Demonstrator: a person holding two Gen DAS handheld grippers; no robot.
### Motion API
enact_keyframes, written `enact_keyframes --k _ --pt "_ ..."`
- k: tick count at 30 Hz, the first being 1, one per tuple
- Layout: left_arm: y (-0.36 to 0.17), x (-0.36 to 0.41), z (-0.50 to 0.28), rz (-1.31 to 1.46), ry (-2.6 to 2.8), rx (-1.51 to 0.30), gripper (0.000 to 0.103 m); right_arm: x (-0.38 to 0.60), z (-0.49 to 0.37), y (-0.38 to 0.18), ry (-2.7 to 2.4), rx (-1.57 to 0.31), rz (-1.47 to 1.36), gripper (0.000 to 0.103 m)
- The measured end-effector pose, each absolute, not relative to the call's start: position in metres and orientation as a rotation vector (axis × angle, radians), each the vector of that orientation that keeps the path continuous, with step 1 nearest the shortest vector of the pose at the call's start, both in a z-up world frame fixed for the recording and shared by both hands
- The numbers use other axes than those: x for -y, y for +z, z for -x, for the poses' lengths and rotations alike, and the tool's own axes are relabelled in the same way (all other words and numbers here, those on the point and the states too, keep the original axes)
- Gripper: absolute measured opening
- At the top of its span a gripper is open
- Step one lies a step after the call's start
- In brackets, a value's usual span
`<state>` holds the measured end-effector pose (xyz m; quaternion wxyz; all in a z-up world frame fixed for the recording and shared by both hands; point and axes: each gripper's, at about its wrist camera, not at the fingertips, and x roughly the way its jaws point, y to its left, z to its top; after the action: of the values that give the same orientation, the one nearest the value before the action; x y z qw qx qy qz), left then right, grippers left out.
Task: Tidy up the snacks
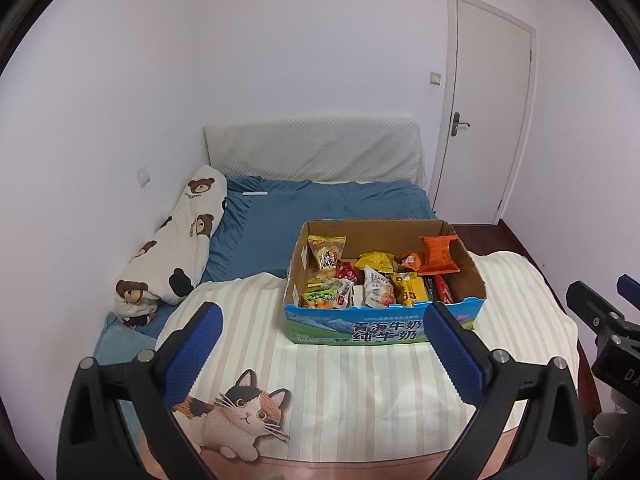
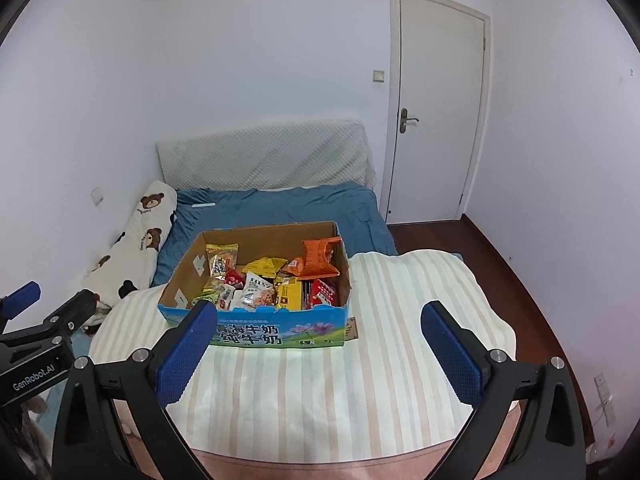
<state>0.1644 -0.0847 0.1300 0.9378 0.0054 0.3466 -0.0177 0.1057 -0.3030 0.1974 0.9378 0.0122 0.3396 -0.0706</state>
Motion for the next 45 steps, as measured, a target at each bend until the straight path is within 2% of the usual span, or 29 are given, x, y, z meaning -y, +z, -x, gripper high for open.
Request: enact_keyframes --k 20,45 --pt "0.117 0.100 -0.175 -0.059 -0.025 -0.725 0.103 0.305 -0.133 0.164 -0.159 -0.744 -0.038 0.103" --pt "0.121 0.097 -0.175 -0.053 -0.042 -0.728 0.103 0.302 -0.128 0.165 -0.158 -0.746 -0.043 0.103"
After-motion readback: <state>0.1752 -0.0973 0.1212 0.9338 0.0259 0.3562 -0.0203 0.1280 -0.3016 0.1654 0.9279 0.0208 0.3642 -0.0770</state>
